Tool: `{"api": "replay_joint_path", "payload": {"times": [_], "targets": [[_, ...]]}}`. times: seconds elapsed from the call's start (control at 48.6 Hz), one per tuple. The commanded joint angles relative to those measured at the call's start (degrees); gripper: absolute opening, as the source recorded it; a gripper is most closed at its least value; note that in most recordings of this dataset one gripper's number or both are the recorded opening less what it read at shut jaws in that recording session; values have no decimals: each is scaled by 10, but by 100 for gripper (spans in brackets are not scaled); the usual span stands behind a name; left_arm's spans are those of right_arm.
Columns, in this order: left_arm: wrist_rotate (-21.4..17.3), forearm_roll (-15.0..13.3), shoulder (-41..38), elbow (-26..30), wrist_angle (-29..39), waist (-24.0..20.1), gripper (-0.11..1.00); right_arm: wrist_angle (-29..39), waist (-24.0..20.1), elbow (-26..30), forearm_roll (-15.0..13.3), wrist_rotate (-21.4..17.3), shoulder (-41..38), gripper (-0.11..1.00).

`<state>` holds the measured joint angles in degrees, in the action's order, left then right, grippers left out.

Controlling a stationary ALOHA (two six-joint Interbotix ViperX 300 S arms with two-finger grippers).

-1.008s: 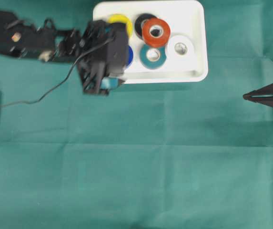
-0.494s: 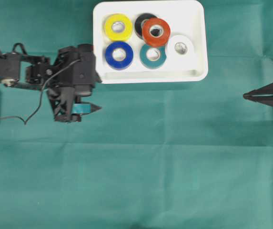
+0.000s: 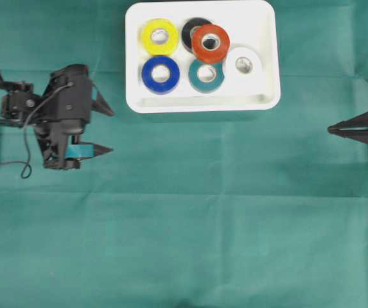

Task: Put the tape into the white case with the left arm.
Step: 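Release the orange roll and retract the left gripper to rest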

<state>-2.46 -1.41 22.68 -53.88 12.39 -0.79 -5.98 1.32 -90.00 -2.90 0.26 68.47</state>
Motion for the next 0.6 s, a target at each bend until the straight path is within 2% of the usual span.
{"api": "replay_joint_path", "payload": {"times": [0.0, 0.226, 0.576], "targets": [[0, -1, 32, -7, -6, 4, 99, -6, 1, 7, -1, 0, -4, -9], [1, -3, 82, -39, -33, 4, 99, -7, 0, 6, -1, 0, -4, -9], [1, -2, 151, -65, -35, 4, 99, -7, 1, 5, -2, 0, -4, -9]]}}
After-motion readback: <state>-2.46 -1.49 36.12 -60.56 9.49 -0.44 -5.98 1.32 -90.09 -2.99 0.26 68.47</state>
